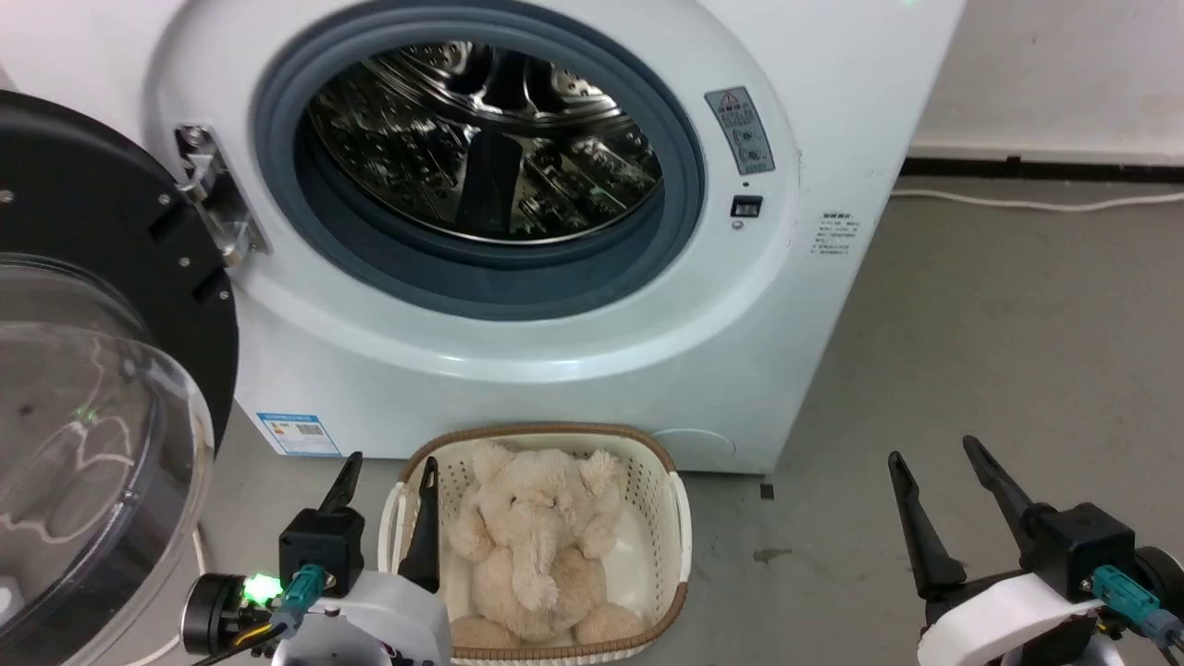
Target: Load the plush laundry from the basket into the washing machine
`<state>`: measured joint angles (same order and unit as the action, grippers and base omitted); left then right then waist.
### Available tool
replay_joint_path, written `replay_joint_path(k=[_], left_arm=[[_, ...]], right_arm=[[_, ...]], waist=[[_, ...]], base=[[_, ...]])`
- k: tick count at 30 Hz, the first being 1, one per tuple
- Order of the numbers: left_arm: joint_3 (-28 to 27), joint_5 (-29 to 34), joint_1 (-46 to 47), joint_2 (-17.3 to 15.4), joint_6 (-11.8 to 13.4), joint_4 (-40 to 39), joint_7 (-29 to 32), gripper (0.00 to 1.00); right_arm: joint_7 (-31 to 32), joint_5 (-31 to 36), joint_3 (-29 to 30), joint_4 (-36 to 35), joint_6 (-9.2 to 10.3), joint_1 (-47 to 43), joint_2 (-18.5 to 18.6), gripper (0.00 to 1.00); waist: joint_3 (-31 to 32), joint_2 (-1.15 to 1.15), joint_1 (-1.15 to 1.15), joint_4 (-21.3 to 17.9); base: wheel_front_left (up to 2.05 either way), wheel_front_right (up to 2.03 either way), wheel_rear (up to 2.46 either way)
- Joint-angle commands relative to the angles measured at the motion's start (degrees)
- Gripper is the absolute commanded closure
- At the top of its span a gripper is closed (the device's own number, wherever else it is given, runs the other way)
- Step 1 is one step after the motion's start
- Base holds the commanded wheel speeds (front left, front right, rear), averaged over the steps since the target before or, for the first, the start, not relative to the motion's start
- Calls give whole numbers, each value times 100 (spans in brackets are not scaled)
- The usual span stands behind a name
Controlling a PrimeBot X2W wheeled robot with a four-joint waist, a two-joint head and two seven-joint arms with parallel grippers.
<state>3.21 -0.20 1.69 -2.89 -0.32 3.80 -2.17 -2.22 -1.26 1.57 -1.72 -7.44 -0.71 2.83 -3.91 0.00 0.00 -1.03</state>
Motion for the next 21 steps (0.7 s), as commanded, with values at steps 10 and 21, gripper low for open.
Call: replay_joint_path(k=[10, 21], left_arm=[[194, -52, 453, -87, -101, 662, -166, 0], [325, -118, 1026, -238, -171, 1590, -246, 0]], right_arm=[[-162, -171, -1, -102, -2, 194, 1, 0], [-294, -409, -60, -212, -2, 355, 2, 0]], waist=[[-589, 0, 0, -221], [-1191, 0, 0, -443]], base=[[0, 0, 0], [0, 0, 0]])
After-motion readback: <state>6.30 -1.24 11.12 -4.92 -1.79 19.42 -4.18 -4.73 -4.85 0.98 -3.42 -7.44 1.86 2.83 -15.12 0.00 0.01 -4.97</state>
